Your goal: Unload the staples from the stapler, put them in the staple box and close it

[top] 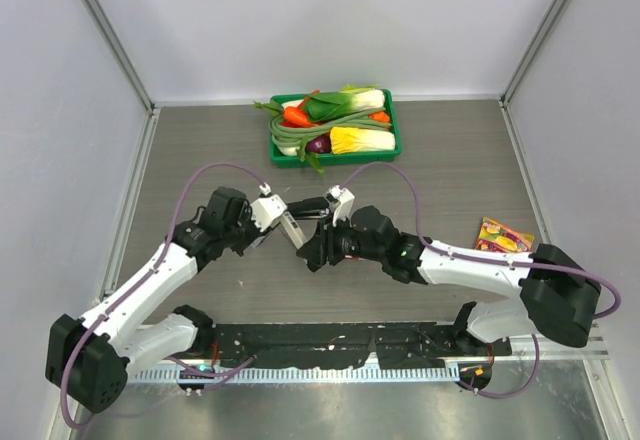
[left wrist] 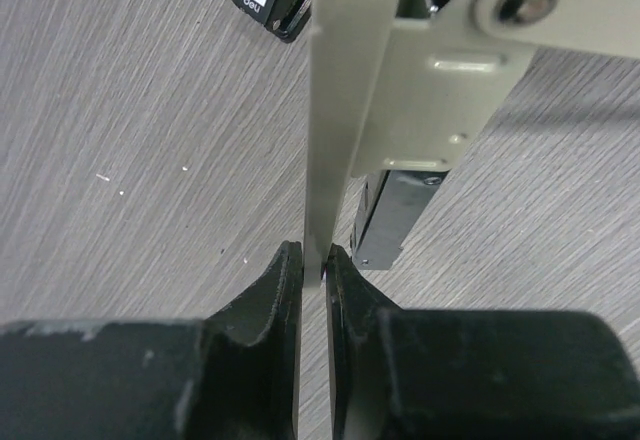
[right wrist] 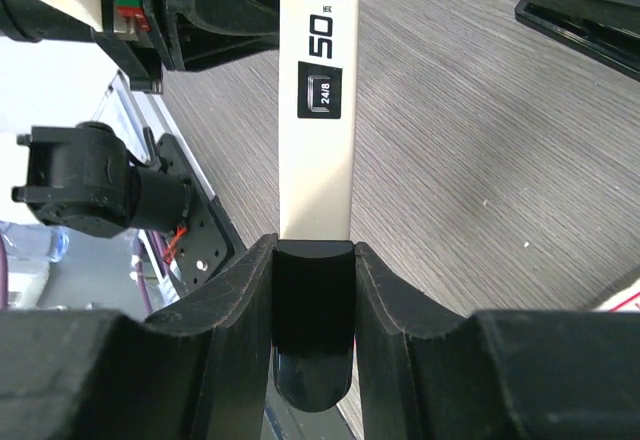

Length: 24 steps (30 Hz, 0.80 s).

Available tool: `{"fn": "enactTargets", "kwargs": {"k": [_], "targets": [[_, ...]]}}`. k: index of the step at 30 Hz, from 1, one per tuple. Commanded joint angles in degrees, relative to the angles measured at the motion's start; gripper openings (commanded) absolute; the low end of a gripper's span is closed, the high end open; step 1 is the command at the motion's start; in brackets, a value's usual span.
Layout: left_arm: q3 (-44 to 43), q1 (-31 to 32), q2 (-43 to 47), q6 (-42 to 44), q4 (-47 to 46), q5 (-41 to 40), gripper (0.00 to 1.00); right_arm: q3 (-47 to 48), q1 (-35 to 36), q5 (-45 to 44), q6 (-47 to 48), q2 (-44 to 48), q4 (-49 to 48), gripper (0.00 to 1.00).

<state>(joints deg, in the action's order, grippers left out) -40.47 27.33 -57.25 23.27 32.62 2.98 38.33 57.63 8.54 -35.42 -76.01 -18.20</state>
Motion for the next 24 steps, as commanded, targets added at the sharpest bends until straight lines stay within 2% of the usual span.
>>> {"fn": "enactTargets", "kwargs": {"k": [1, 6, 12, 19, 24], "targets": [[1.4, 1.5, 0.0, 4.4, -4.4, -7.9, 0.0, 2.8, 0.4, 5.5, 5.9, 5.3, 1.1, 0.01], [4.2, 1.7, -0.7, 7.8, -8.8, -11.4, 0.0, 1.8, 0.4, 5.4, 8.3, 7.4, 5.4, 0.01], [4.0, 2.0, -1.6, 6.7, -9.8, -11.6, 0.0, -0.8, 0.4, 4.9, 8.6, 9.0, 7.3, 0.01], [-3.5, 2.2, -2.3, -0.2, -2.6, -6.5, 0.0, 0.7, 0.3, 1.4, 9.3, 8.5, 6.3, 0.01], [-11.7, 2.1, -2.8, -7.2, 5.7, 1.4, 0.18, 11.3, -1.1, -1.7, 13.2, 2.7, 8.6, 0.01]]}}
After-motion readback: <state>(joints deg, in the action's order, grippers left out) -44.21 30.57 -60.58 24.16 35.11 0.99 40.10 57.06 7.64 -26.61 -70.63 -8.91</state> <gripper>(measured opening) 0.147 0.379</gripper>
